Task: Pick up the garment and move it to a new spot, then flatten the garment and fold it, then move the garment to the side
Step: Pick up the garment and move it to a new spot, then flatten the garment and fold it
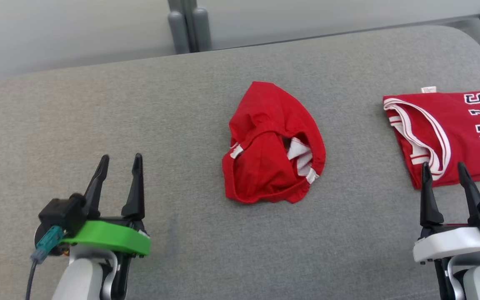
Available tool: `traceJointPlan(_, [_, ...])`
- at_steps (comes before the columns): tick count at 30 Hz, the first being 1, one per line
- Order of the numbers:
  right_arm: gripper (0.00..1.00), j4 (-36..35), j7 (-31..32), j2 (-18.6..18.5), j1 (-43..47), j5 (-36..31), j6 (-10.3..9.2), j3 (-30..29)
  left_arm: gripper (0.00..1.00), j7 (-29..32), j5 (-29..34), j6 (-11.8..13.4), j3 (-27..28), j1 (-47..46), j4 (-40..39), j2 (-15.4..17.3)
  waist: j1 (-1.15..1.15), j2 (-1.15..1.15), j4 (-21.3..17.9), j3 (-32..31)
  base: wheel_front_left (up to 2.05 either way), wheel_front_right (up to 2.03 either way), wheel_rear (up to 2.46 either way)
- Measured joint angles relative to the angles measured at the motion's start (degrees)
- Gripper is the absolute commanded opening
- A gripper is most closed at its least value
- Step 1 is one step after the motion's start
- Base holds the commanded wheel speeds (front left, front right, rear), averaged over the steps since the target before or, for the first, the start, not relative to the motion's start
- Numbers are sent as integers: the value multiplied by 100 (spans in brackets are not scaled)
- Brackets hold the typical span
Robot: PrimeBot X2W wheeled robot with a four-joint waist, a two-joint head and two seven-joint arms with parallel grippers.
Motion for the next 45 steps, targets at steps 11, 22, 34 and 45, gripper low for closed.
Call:
traceJointPlan(11, [100, 444, -9, 46, 98, 78, 0, 527, 100, 0, 650, -114, 965, 974, -149, -309, 0, 0, 539, -544, 0, 0, 0])
traceJointPlan(22, [100, 697, -26, 47, 88, 174, 0, 759, 100, 0, 833, -162, 1082, 1266, -111, -432, 0, 0, 491, -686, 0, 0, 0])
traceJointPlan(34, [100, 713, -27, 48, 37, 176, 0, 745, 100, 0, 833, -162, 943, 1266, -197, -459, 0, 0, 432, -634, 0, 0, 0])
traceJointPlan(45, [100, 641, -27, 83, 30, 175, 0, 725, 100, -1, 843, -162, 887, 1260, -202, -463, 0, 0, 429, -589, 0, 0, 0])
